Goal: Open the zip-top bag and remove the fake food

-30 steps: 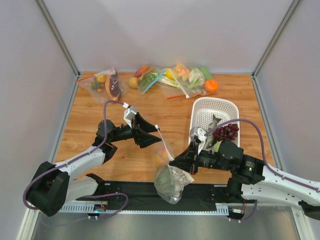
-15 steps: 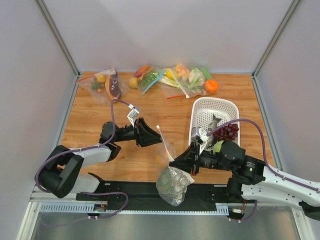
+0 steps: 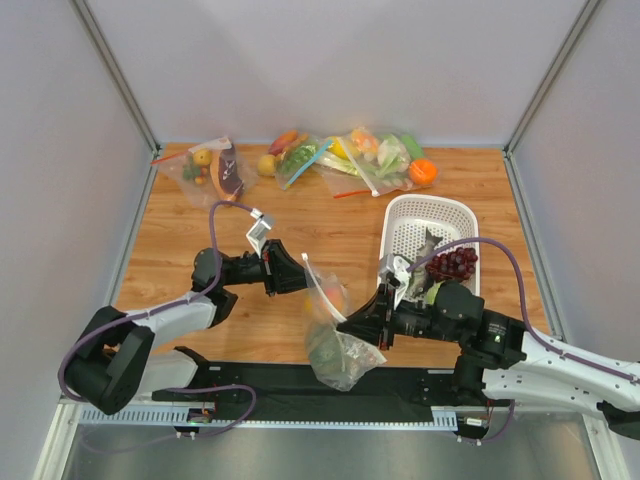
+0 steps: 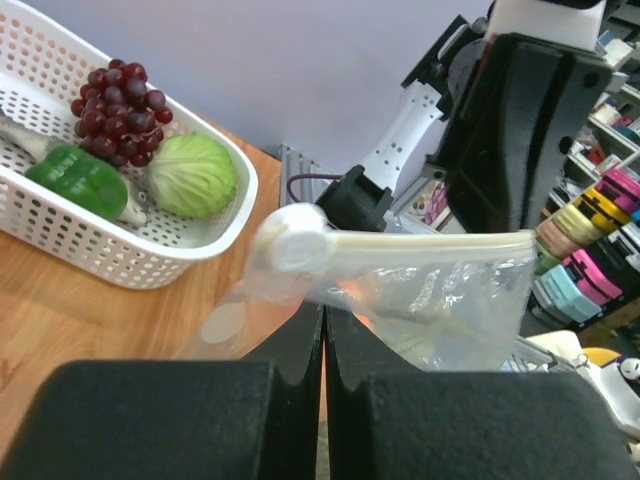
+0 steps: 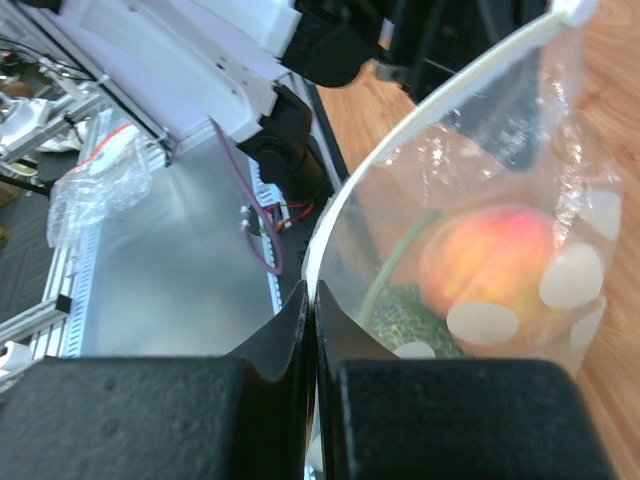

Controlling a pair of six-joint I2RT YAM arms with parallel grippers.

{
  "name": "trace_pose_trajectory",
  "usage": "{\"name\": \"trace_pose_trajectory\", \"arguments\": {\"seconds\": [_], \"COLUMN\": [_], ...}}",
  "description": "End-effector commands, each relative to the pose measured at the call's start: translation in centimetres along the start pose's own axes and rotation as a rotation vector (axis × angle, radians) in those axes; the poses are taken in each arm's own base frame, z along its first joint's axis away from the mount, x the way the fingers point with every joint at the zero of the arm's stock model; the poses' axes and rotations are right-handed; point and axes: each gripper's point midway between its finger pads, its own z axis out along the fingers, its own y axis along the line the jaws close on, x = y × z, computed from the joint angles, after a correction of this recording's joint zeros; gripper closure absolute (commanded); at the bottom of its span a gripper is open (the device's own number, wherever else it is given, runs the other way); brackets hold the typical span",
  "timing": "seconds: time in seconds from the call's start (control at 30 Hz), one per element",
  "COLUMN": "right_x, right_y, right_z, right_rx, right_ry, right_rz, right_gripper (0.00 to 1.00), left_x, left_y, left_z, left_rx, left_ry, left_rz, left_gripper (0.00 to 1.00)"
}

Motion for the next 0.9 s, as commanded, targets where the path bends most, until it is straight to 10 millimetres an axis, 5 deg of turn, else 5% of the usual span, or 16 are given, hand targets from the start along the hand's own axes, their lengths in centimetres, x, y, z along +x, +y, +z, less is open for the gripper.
{"name": "trace_pose_trajectory", "arguments": {"seconds": [0.0,0.13,0.37,0.63,0.87], "right_x": [0.1,1.1,0.2,-3.3,-5.2], "right_y": [-2.1,-5.5,-6.8,-6.5,-6.3], "right_z": [0.1,-1.0,-2.1,-1.3,1.1], "right_rx": [0.112,0.305,0.403,0.419,0.427], "right_ry": [-0.008,0.023,0.025,0.003,0.062], "right_rz": [0.010,0.020,-0.020,-0.140,-0.209], "right_gripper": [1.00,0.85,0.45,0.38,0.40], "left_x": [-1.2,-0.6,0.7,2.4,2.0], "left_y": [-2.1,1.9,4.1,4.4,2.5], "left_z": [-0.3,-2.0,-4.4,-4.5,-4.6], "left_rx": [0.036,-0.277,-0.552,-0.634,-0.642], "left_ry": [-0.027,0.040,0.109,0.224,0.244], "left_rz": [0.208,0.252,0.219,0.214,0.214], "left_gripper": [1.00,1.00,1.00,1.00,1.00]}}
